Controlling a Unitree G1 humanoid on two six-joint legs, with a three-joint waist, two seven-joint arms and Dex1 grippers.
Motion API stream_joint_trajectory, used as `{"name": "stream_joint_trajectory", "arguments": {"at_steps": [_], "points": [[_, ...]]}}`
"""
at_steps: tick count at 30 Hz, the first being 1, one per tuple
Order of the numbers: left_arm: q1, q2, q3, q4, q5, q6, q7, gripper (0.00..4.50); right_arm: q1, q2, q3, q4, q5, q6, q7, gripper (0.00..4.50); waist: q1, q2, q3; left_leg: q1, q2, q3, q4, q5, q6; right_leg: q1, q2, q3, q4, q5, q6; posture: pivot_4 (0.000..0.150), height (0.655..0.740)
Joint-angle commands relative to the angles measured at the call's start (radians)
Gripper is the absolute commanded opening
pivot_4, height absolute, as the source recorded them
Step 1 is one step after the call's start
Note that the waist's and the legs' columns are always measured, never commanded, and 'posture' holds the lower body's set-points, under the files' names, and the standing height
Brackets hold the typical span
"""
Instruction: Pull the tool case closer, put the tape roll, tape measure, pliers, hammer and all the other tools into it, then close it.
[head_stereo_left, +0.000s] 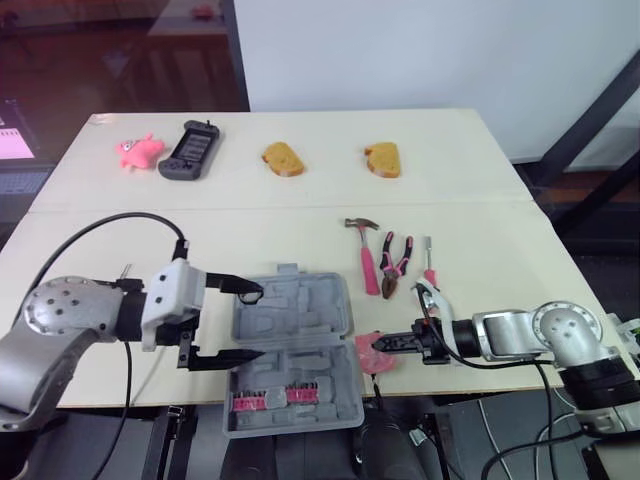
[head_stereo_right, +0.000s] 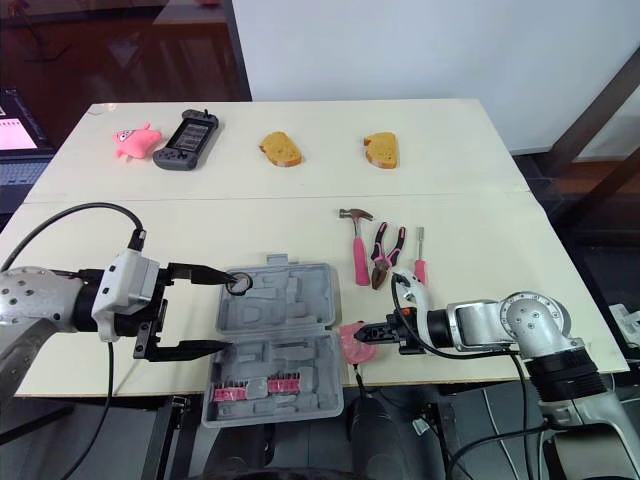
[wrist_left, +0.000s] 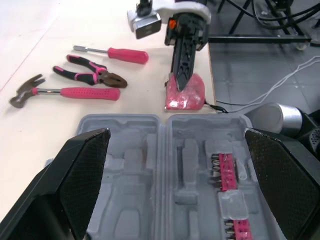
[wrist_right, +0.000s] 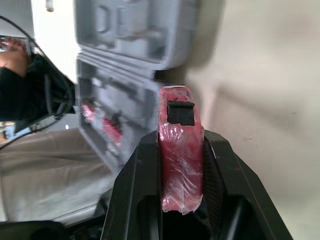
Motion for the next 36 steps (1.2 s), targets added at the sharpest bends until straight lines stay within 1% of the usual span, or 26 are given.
{"name": "stream_joint_trajectory", "arguments": {"at_steps": [1,3,5,6,7,10,11,12,15,16,18,19,20,21,22,23,25,27,29,31,34,36], "points": [[-0.027,0.0,-0.009,-0.013,-0.007,-0.007,0.001,4.5,0.01,0.006,-0.04,0.003,-0.08,-0.014,0.058,0.53,-0.001,0.0,0.0,0.0,0.0,0.0,0.0,0.0,0.0,0.0,0.0,0.0,0.0,0.0,0.0,0.15,0.7238],[-0.04,-0.001,-0.02,-0.001,-0.003,-0.012,-0.007,4.5,0.016,0.002,-0.051,0.008,-0.131,-0.027,0.083,0.53,-0.001,0.0,0.0,0.0,0.0,0.0,0.0,0.0,0.0,0.0,0.0,0.0,0.0,0.0,0.0,0.15,0.7238],[-0.05,-0.002,-0.029,0.008,-0.001,-0.015,-0.012,4.5,0.023,-0.004,-0.064,0.0,-0.169,-0.033,0.107,1.55,-0.001,0.0,0.0,0.0,0.0,0.0,0.0,0.0,0.0,0.0,0.0,0.0,0.0,0.0,0.0,0.15,0.7238],[-0.055,-0.002,-0.034,0.012,-0.001,-0.017,-0.014,4.5,0.027,-0.007,-0.073,-0.004,-0.181,-0.03,0.118,1.81,-0.001,0.0,0.0,0.0,0.0,0.0,0.0,0.0,0.0,0.0,0.0,0.0,0.0,0.0,0.0,0.15,0.7238],[-0.062,-0.003,-0.04,0.018,0.001,-0.018,-0.017,4.5,0.034,-0.014,-0.086,-0.013,-0.191,-0.028,0.132,2.27,0.0,0.0,0.0,0.0,0.0,0.0,0.0,0.0,0.0,0.0,0.0,0.0,0.0,0.0,0.0,0.15,0.7238],[-0.075,-0.002,-0.055,0.032,0.009,-0.015,-0.019,4.5,0.048,-0.023,-0.122,-0.031,-0.216,-0.018,0.16,3.74,0.0,0.0,0.0,0.0,0.0,0.0,0.0,0.0,0.0,0.0,0.0,0.0,0.0,0.0,0.0,0.15,0.7238],[-0.081,-0.003,-0.068,0.038,0.026,-0.023,-0.018,4.5,0.052,-0.039,-0.168,-0.036,-0.215,-0.023,0.16,4.25,0.001,0.0,0.0,0.0,0.0,0.0,0.0,0.0,0.0,0.0,0.0,0.0,0.0,0.0,0.0,0.15,0.7238],[-0.084,-0.003,-0.077,0.042,0.038,-0.03,-0.017,4.5,0.057,-0.049,-0.203,-0.042,-0.216,-0.027,0.16,4.44,0.001,0.0,0.0,0.0,0.0,0.0,0.0,0.0,0.0,0.0,0.0,0.0,0.0,0.0,0.001,0.15,0.7238],[-0.109,-0.017,-0.094,0.045,0.022,-0.005,-0.008,4.5,0.092,-0.156,-0.271,-0.176,-0.263,-0.077,0.232,4.44,0.005,0.002,0.001,-0.001,-0.001,0.0,0.001,0.0,0.0,0.0,-0.001,0.0,0.0,0.0,0.001,0.15,0.7238],[-0.12,-0.026,-0.095,0.046,0.01,0.013,0.005,4.5,0.107,-0.18,-0.29,-0.23,-0.288,-0.125,0.263,4.44,0.003,0.002,0.001,-0.001,-0.001,0.0,0.001,0.0,0.0,0.0,-0.001,0.0,0.0,0.0,0.002,0.15,0.7238],[-0.134,-0.038,-0.092,0.053,-0.016,0.058,0.03,4.5,0.137,-0.199,-0.308,-0.3,-0.325,-0.193,0.308,4.44,-0.001,0.001,0.001,0.0,-0.001,0.0,0.001,0.0,0.0,0.0,-0.001,0.0,0.0,0.0,0.003,0.15,0.7238],[-0.145,-0.044,-0.088,0.06,-0.041,0.086,0.032,4.5,0.171,-0.201,-0.321,-0.361,-0.344,-0.251,0.358,4.44,-0.002,0.001,0.0,0.001,0.0,0.0,0.0,0.0,0.0,0.0,0.0,0.0,0.0,0.001,0.004,0.15,0.7238],[-0.154,-0.042,-0.089,0.063,-0.058,0.104,0.024,4.5,0.224,-0.195,-0.34,-0.444,-0.409,-0.374,0.416,4.44,-0.002,0.001,0.0,0.001,0.0,0.0,0.0,0.0,0.0,0.001,0.001,0.0,0.001,0.001,0.004,0.15,0.7238],[-0.162,-0.041,-0.09,0.067,-0.066,0.116,0.021,4.5,0.282,-0.207,-0.338,-0.522,-0.508,-0.492,0.437,4.44,-0.001,0.001,0.0,0.002,0.0,0.0,0.0,0.0,0.0,0.001,0.001,0.0,0.001,0.001,0.005,0.15,0.7238],[-0.171,-0.043,-0.098,0.074,-0.046,0.11,0.029,4.5,0.331,-0.23,-0.324,-0.583,-0.601,-0.583,0.455,4.44,0.0,0.002,0.001,0.002,0.0,-0.001,-0.001,0.0,0.0,0.001,0.001,0.0,0.001,0.0,0.006,0.15,0.7238],[-0.177,-0.048,-0.105,0.08,-0.019,0.092,0.039,4.5,0.362,-0.244,-0.311,-0.613,-0.651,-0.635,0.48,4.44,0.001,0.002,0.001,0.002,0.0,-0.001,-0.001,0.0,0.0,0.001,0.0,0.0,0.001,0.0,0.007,0.15,0.7238],[-0.181,-0.058,-0.11,0.091,0.015,0.065,0.056,4.5,0.399,-0.279,-0.272,-0.632,-0.725,-0.704,0.543,4.44,-0.001,0.002,0.001,0.001,-0.001,0.0,0.0,0.0,0.0,0.001,0.0,0.0,0.001,0.0,0.007,0.15,0.7238],[-0.172,-0.09,-0.1,0.107,0.039,-0.003,0.063,4.5,0.423,-0.336,-0.195,-0.64,-0.847,-0.798,0.607,4.44,-0.002,0.002,0.001,0.002,-0.001,0.001,0.001,0.0,0.0,0.002,-0.002,0.001,0.0,-0.001,0.006,0.15,0.7238],[-0.158,-0.101,-0.096,0.119,0.044,-0.079,0.012,4.5,0.436,-0.379,-0.119,-0.628,-0.946,-0.89,0.669,4.44,0.0,0.001,0.0,0.002,-0.002,0.001,0.002,0.0,0.0,0.003,-0.002,0.0,0.0,-0.002,0.003,0.15,0.7238],[-0.149,-0.089,-0.098,0.125,0.047,-0.088,-0.014,4.5,0.421,-0.374,-0.041,-0.591,-1.02,-0.941,0.694,4.44,0.0,0.001,0.0,0.002,-0.001,0.001,0.001,0.0,0.0,0.003,-0.002,0.0,0.0,-0.002,0.003,0.15,0.7238],[-0.134,-0.054,-0.095,0.124,0.012,-0.05,-0.062,4.5,0.378,-0.34,0.079,-0.5,-1.168,-1.038,0.7,4.44,-0.002,0.001,0.0,0.003,-0.001,0.001,0.001,0.0,0.0,0.003,-0.002,0.0,0.0,-0.002,0.003,0.15,0.7238],[-0.125,-0.032,-0.086,0.123,-0.006,-0.023,-0.077,4.5,0.346,-0.308,0.133,-0.441,-1.233,-1.094,0.704,4.44,-0.002,0.001,0.0,0.003,-0.002,0.002,0.002,0.0,0.0,0.003,-0.002,0.001,0.0,-0.002,0.003,0.15,0.7238]]}}
